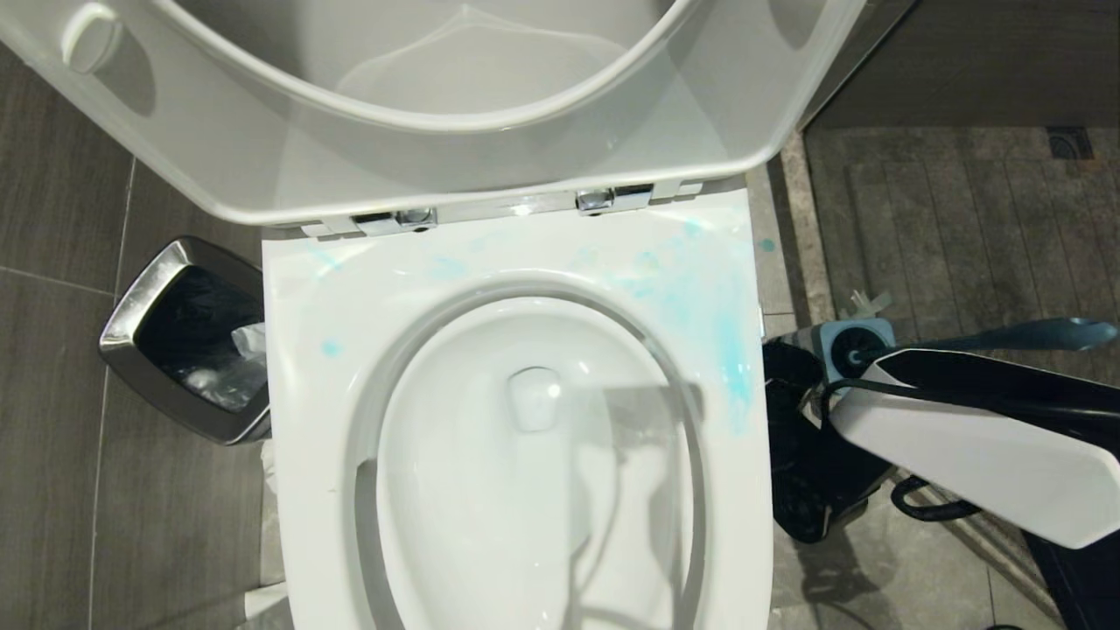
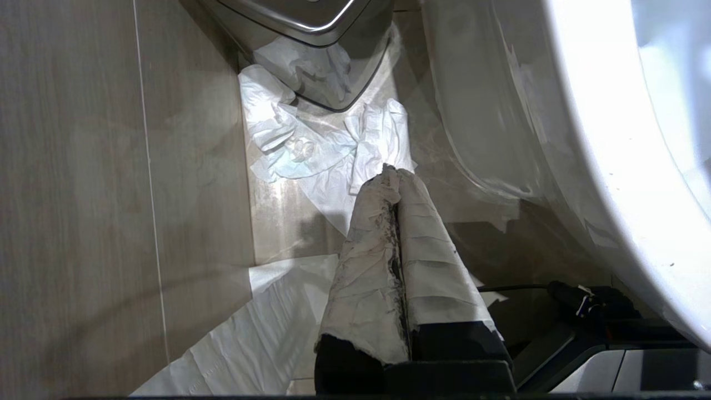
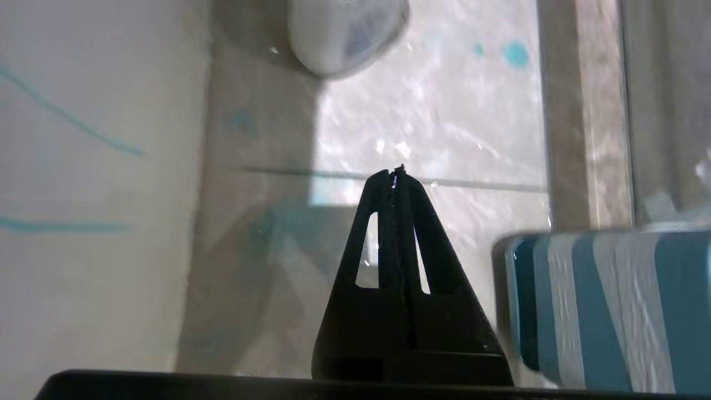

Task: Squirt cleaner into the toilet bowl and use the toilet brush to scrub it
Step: Pour in the cleaning agent

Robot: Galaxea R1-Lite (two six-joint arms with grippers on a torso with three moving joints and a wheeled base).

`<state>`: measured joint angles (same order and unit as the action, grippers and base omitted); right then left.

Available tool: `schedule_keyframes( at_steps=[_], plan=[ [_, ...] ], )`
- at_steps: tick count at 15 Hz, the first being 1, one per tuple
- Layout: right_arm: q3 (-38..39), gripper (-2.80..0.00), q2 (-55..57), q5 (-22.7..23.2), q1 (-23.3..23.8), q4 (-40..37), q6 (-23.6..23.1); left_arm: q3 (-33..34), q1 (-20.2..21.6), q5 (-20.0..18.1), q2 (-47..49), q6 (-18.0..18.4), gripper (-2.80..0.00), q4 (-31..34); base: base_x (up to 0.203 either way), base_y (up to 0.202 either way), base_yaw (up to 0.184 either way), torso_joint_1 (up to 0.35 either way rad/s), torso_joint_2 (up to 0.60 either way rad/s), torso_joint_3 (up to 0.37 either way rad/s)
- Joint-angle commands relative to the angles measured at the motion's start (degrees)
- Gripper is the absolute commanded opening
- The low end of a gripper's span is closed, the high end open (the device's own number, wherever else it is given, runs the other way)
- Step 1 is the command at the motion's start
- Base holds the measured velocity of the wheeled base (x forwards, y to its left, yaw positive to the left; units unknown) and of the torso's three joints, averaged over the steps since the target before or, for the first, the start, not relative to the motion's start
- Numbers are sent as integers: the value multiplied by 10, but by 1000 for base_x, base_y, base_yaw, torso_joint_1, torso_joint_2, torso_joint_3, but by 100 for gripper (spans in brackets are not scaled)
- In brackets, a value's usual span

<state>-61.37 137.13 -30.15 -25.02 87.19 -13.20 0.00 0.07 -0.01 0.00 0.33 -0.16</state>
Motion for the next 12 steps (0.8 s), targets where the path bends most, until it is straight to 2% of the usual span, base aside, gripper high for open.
schedule_keyframes(
  at_steps=[1, 12],
  plan=[
    [5, -280, -20, -2, -5, 5, -7, 0, 0, 0, 0, 0, -280, 0, 0, 0, 0, 0, 0, 0],
    [-6, -280, -3, -15, -6, 5, -9, 0, 0, 0, 0, 0, -280, 0, 0, 0, 0, 0, 0, 0]
  ],
)
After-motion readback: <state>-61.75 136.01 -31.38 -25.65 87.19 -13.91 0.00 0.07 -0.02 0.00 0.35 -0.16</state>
